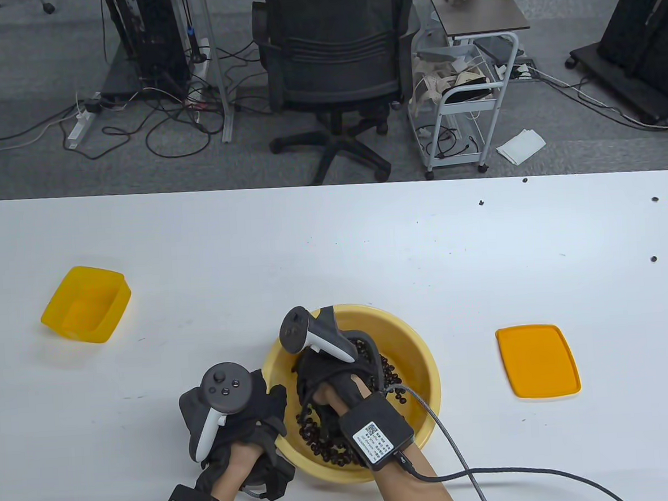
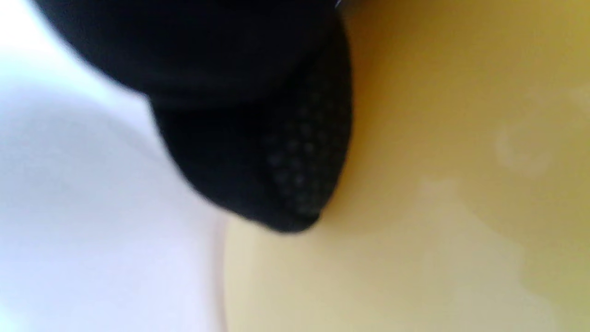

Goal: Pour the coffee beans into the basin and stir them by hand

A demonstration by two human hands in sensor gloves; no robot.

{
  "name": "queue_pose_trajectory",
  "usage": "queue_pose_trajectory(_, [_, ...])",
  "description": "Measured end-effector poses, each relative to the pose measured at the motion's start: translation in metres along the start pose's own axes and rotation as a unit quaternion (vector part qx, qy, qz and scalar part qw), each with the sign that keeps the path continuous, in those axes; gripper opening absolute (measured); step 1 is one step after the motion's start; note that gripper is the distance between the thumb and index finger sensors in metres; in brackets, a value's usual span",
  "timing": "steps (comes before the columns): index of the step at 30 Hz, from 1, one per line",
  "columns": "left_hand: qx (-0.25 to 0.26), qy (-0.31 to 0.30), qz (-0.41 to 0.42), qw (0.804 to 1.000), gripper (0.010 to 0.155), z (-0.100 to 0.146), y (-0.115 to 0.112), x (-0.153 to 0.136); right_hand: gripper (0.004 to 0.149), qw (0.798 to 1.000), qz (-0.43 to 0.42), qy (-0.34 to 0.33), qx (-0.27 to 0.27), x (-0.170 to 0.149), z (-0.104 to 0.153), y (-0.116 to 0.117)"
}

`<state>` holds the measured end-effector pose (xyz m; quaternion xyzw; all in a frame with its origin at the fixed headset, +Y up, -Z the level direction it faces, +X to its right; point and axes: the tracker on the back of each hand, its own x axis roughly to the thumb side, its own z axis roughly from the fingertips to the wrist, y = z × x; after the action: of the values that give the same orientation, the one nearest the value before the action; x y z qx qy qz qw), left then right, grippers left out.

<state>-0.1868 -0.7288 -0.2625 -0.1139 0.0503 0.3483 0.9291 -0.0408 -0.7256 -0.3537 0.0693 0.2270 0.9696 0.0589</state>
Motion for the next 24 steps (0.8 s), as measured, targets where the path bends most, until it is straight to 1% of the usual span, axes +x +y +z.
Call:
queue_pose_trajectory(4, [0.000, 0.000, -0.005, 1.000, 0.063, 0.000, 0.000, 0.001, 0.046, 0.997, 0.047, 0.057, -0.023, -0.010, -0.004, -0.004])
queue_pose_trajectory(7, [-0.001, 0.000, -0.004, 1.000, 0.063, 0.000, 0.000, 0.001, 0.046, 0.991, 0.092, 0.091, -0.026, -0.019, -0.005, -0.005])
queue_pose_trajectory(9, [-0.001, 0.001, -0.004, 1.000, 0.063, 0.000, 0.000, 0.001, 0.046, 0.987, 0.117, 0.111, -0.018, -0.025, -0.005, -0.005])
queue_pose_trajectory(14, [0.000, 0.004, -0.003, 1.000, 0.063, 0.000, 0.000, 0.001, 0.047, 0.976, 0.141, 0.159, 0.038, -0.044, 0.000, -0.005])
queue_pose_trajectory(18, [0.003, 0.007, -0.003, 1.000, 0.063, 0.001, 0.000, 0.001, 0.048, 0.966, 0.151, 0.180, 0.107, -0.055, 0.009, -0.001])
queue_pose_trajectory(20, [0.004, 0.007, -0.002, 1.000, 0.063, 0.001, 0.000, 0.001, 0.048, 0.964, 0.146, 0.178, 0.134, -0.058, 0.012, 0.001])
queue_pose_trajectory(21, [0.004, 0.007, -0.002, 1.000, 0.063, 0.001, 0.000, 0.001, 0.048, 0.962, 0.136, 0.179, 0.156, -0.061, 0.016, 0.002])
queue_pose_trajectory(24, [0.005, 0.009, -0.002, 1.000, 0.063, 0.001, 0.000, 0.001, 0.048, 0.962, 0.116, 0.167, 0.184, -0.064, 0.023, 0.006])
